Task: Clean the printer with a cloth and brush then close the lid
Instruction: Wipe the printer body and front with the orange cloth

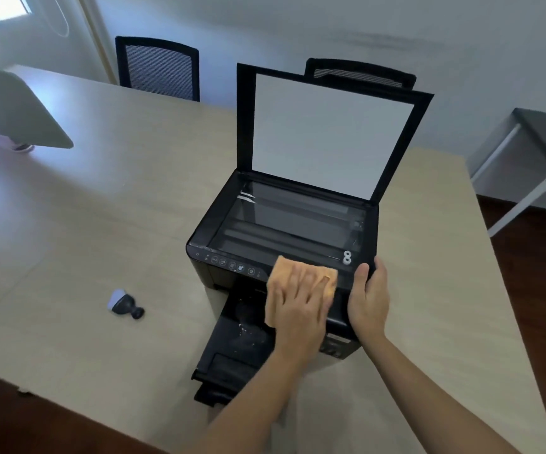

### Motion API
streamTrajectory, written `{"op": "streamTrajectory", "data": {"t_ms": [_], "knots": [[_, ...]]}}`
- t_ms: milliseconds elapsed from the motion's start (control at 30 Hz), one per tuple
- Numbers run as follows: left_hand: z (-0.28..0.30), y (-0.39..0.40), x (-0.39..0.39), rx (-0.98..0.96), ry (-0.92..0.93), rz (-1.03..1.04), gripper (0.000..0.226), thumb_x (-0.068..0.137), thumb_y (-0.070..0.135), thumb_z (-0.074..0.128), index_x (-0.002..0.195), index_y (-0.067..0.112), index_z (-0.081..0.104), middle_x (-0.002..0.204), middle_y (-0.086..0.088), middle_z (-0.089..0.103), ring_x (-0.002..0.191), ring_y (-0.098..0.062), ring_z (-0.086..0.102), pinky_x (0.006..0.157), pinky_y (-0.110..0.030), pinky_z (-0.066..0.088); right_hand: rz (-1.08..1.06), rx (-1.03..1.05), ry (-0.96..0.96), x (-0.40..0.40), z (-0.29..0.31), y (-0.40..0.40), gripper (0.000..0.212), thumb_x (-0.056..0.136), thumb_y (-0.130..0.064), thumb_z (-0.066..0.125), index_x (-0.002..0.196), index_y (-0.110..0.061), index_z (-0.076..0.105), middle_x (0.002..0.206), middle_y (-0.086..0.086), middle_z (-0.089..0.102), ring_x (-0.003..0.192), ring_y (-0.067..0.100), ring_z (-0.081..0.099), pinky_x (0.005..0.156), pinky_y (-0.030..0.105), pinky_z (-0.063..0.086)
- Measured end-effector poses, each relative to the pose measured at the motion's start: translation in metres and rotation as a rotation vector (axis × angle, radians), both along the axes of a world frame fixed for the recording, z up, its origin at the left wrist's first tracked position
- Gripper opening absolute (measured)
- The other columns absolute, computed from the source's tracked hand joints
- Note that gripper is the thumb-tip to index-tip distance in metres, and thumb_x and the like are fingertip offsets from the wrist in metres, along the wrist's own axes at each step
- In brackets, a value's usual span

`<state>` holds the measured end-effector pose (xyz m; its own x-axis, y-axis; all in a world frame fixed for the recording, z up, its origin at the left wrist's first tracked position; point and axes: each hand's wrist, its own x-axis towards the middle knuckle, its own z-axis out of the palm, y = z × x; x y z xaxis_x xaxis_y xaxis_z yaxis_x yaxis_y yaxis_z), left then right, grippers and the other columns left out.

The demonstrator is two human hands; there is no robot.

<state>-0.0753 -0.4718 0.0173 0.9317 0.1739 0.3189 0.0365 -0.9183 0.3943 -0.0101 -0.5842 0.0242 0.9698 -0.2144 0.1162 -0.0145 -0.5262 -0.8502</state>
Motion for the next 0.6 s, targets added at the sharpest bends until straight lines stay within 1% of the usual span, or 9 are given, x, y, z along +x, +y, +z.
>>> {"op": "streamTrajectory", "data": {"t_ms": [67,167,233,333,400,433,500,533,600], "knots": [[-0.003,-0.011,-0.003,0.007,-0.010,-0.139,0.037,0.096,0.039,0.042,0.127,0.028,0.060,0.140,0.007,0.056,0.139,-0.016,0.041,0.110,-0.046,0.026,-0.015,0.022,-0.002,0.000,0.001,-0.001,0.062,0.096,-0.053,0.023,0.143,-0.014,0.032,0.146,0.008,0.046,0.134,0.026,0.043,0.111,0.048,0.036],[-0.007,0.025,-0.006,0.135,-0.042,-0.207,0.039,0.098,0.042,0.039,0.129,0.030,0.059,0.143,0.010,0.052,0.140,-0.013,0.039,0.111,-0.043,0.027,-0.013,0.024,-0.019,0.000,0.003,-0.001,0.063,0.095,-0.054,0.022,0.141,-0.014,0.033,0.143,0.009,0.048,0.131,0.028,0.046,0.109,0.050,0.038],[-0.011,0.059,-0.010,0.177,-0.047,-0.154,0.041,0.098,0.044,0.037,0.131,0.031,0.057,0.146,0.010,0.049,0.142,-0.015,0.035,0.113,-0.050,0.024,-0.009,0.037,-0.025,-0.002,0.005,0.000,0.058,0.096,-0.052,0.023,0.140,-0.015,0.034,0.140,0.007,0.051,0.127,0.027,0.049,0.106,0.046,0.040],[-0.012,0.082,-0.013,0.126,-0.002,-0.018,0.043,0.099,0.045,0.033,0.134,0.031,0.052,0.150,0.008,0.043,0.146,-0.016,0.026,0.118,-0.055,0.013,-0.022,0.061,-0.046,-0.002,0.005,0.001,0.052,0.097,-0.048,0.026,0.138,-0.017,0.035,0.136,0.006,0.054,0.123,0.027,0.052,0.100,0.038,0.041],[-0.010,0.065,-0.012,0.043,0.037,0.023,0.045,0.099,0.047,0.029,0.139,0.033,0.043,0.153,0.008,0.036,0.148,-0.019,0.020,0.118,-0.053,0.011,-0.032,0.075,-0.036,-0.002,0.005,0.001,0.053,0.098,-0.047,0.027,0.139,-0.014,0.034,0.140,0.008,0.052,0.126,0.028,0.050,0.101,0.036,0.038],[-0.008,0.052,-0.011,0.005,0.058,-0.004,0.045,0.099,0.048,0.028,0.140,0.035,0.040,0.154,0.009,0.032,0.149,-0.020,0.018,0.118,-0.053,0.012,-0.046,0.089,-0.028,-0.001,0.006,0.001,0.056,0.098,-0.048,0.026,0.140,-0.013,0.033,0.143,0.010,0.050,0.129,0.029,0.048,0.105,0.038,0.037],[-0.005,0.020,-0.009,-0.010,0.090,-0.130,0.043,0.098,0.048,0.029,0.138,0.039,0.044,0.155,0.011,0.033,0.149,-0.020,0.018,0.116,-0.053,0.015,-0.077,0.116,0.000,0.000,0.005,0.001,0.062,0.096,-0.053,0.023,0.142,-0.014,0.031,0.146,0.013,0.047,0.133,0.031,0.044,0.109,0.040,0.034],[-0.005,0.008,-0.008,-0.005,0.095,-0.183,0.042,0.098,0.047,0.030,0.135,0.040,0.048,0.154,0.012,0.035,0.148,-0.019,0.019,0.116,-0.053,0.014,-0.094,0.133,0.021,0.001,0.003,0.000,0.062,0.096,-0.055,0.022,0.143,-0.015,0.031,0.145,0.014,0.048,0.132,0.033,0.045,0.109,0.041,0.034],[0.000,0.002,-0.005,-0.037,0.109,-0.237,0.041,0.098,0.047,0.030,0.132,0.040,0.052,0.153,0.015,0.036,0.149,-0.014,0.016,0.117,-0.049,0.005,-0.138,0.187,0.074,0.002,0.001,-0.002,0.060,0.096,-0.056,0.019,0.143,-0.020,0.031,0.141,0.017,0.050,0.128,0.036,0.046,0.107,0.043,0.034]]}}
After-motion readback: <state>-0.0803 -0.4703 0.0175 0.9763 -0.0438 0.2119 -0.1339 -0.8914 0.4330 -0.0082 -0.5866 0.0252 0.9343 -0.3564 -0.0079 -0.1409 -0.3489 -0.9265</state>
